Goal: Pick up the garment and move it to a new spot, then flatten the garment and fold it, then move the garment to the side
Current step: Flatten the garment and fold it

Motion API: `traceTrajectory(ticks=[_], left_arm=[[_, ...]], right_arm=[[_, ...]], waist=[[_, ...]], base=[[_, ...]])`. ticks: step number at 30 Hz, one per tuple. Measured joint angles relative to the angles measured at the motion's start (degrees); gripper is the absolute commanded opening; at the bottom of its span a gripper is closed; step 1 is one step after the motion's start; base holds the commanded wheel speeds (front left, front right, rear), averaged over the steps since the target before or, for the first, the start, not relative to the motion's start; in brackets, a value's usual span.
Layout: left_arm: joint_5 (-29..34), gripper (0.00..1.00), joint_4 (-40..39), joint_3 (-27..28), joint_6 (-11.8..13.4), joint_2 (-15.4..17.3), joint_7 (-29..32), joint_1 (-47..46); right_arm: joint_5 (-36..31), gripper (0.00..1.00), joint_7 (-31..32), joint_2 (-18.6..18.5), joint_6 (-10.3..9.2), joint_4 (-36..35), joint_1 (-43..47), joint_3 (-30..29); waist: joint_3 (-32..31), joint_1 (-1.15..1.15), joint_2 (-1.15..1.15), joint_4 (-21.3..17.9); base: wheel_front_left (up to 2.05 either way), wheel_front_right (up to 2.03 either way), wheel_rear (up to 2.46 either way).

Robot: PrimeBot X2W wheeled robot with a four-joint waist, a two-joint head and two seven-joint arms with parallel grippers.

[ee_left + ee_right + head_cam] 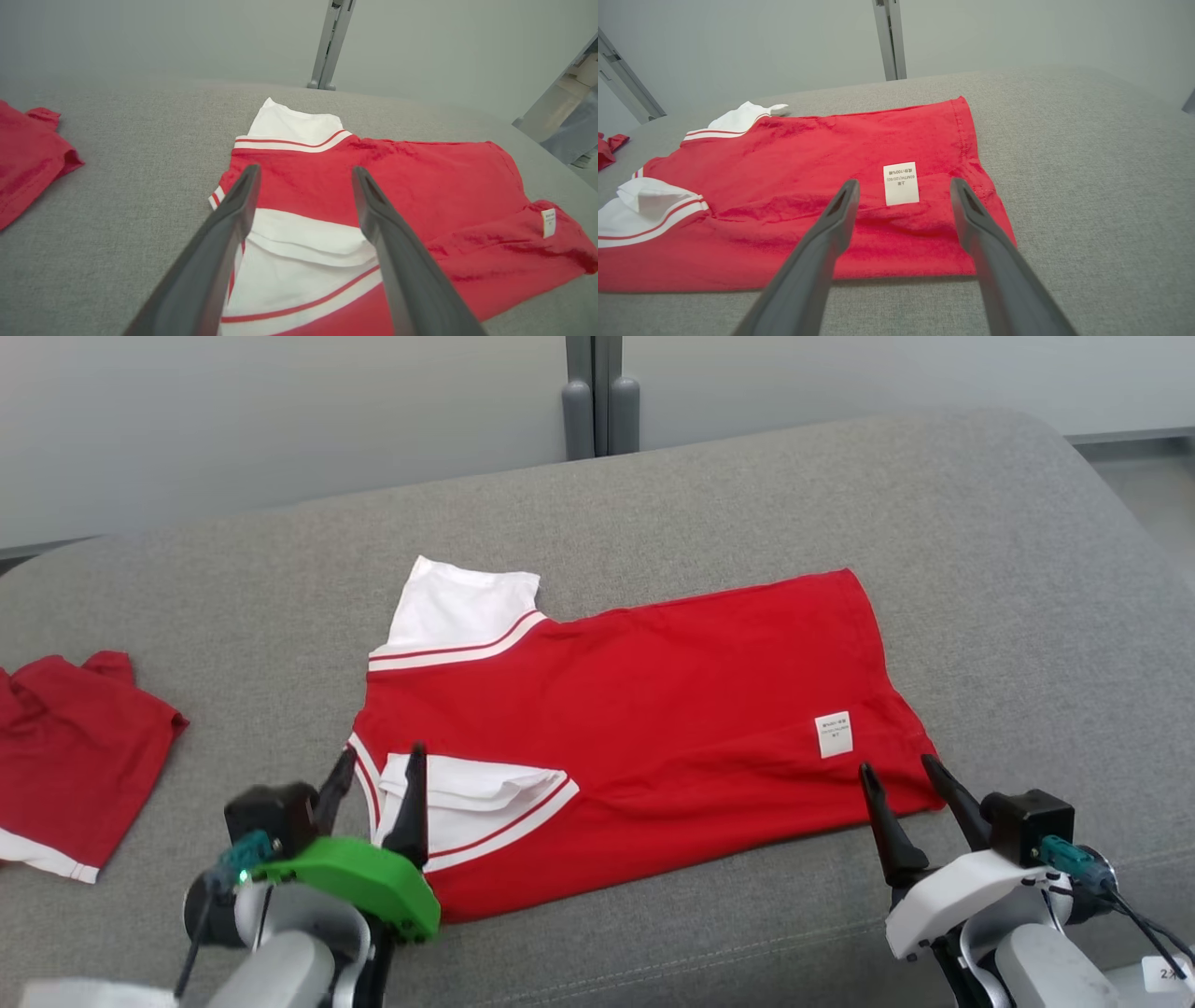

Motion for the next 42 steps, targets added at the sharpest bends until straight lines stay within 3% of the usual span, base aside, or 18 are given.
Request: traceTrajectory(ticks=[8,20,32,36,37,38,39,40,42], left_arm=[[0.3,1.0,9.21,0.44,-3.71,0.85,6.86,-17.13],[2.26,1.0,33.06,-0.15,-7.21,-2.72,13.28,-43.93],[4.59,1.0,52.69,-2.75,-9.65,-3.86,20.38,-60.0],[5.1,1.0,55.79,-3.79,-10.16,-4.22,21.92,-61.79],[5.11,0.91,56.18,-3.9,-10.27,-4.39,22.16,-62.35],[5.12,0.51,56.56,-4.0,-10.48,-4.54,22.14,-62.68],[5.13,0.3,56.89,-4.09,-10.59,-4.65,21.7,-62.88],[5.31,0.0,57.2,-4.25,-10.61,-4.81,21.25,-63.06],[5.54,0.0,57.73,-4.48,-10.77,-5.13,20.68,-63.19]], right_arm=[[-0.02,1.0,-0.01,0.22,0.0,-1.46,-4.07,0.79],[-0.86,1.0,-0.01,1.59,0.0,-4.77,-9.8,1.26],[-1.2,1.0,-0.01,2.81,0.0,-7.26,-10.91,1.75],[-1.23,1.0,-0.01,2.83,0.0,-7.36,-10.91,1.67],[-1.24,1.0,0.0,2.82,0.0,-7.37,-10.93,1.6],[-1.27,1.0,0.0,2.8,0.0,-7.37,-10.98,1.49],[-1.44,1.0,0.0,2.79,0.0,-7.4,-11.16,1.41],[-1.61,1.0,0.0,2.78,0.0,-7.48,-11.45,1.42],[-1.81,1.0,0.0,2.6,0.0,-7.58,-12.39,1.51]], waist=[[5.36,0.0,0.0,-1.44],[16.75,0.01,0.0,-4.47],[26.84,0.02,0.0,-8.56],[28.21,0.01,0.0,-9.97],[28.44,0.01,0.0,-10.21],[28.61,0.01,0.0,-10.41],[28.72,0.01,0.0,-10.56],[28.78,0.01,0.0,-10.63],[28.75,0.01,0.0,-10.59]], base=[[0.0,0.0,0.0],[0.0,0.0,0.0],[0.0,0.0,0.0],[0.0,0.0,0.0],[0.0,0.0,0.0],[0.0,0.0,0.0],[0.0,0.0,0.0],[0.0,0.0,0.0],[0.0,0.0,0.0]])
